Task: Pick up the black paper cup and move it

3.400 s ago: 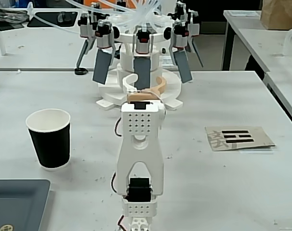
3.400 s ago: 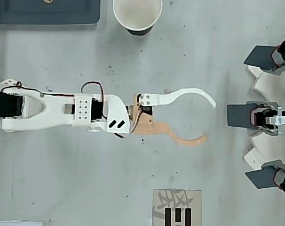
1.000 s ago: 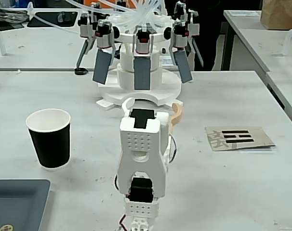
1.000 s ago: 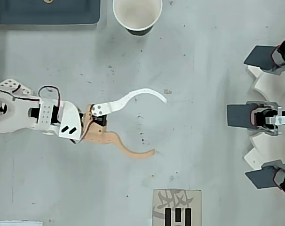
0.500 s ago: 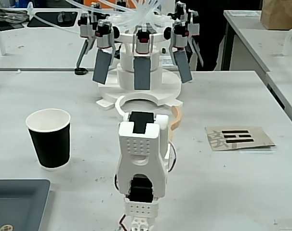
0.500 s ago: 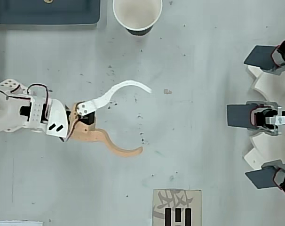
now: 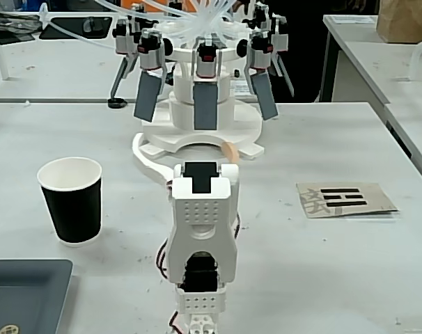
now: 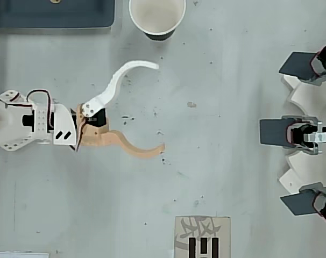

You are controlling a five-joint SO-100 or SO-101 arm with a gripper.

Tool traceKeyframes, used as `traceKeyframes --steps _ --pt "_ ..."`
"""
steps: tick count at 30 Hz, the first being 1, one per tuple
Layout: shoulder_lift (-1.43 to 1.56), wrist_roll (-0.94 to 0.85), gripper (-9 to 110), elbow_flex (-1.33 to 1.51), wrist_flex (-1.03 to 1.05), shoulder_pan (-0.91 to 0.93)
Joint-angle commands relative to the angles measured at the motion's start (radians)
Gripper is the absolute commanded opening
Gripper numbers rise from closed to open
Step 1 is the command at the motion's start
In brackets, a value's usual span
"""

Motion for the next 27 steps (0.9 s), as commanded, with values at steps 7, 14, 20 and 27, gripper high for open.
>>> traceKeyframes --steps 7,14,20,27 --pt "0.066 -0.037 47 0.02 -0.021 -0.166" --pt "0.1 -0.081 49 0.018 -0.008 -0.267" --pt "0.112 -0.124 50 0.018 0.018 -0.344" --pt "0.144 -0.199 49 0.008 0.112 -0.443"
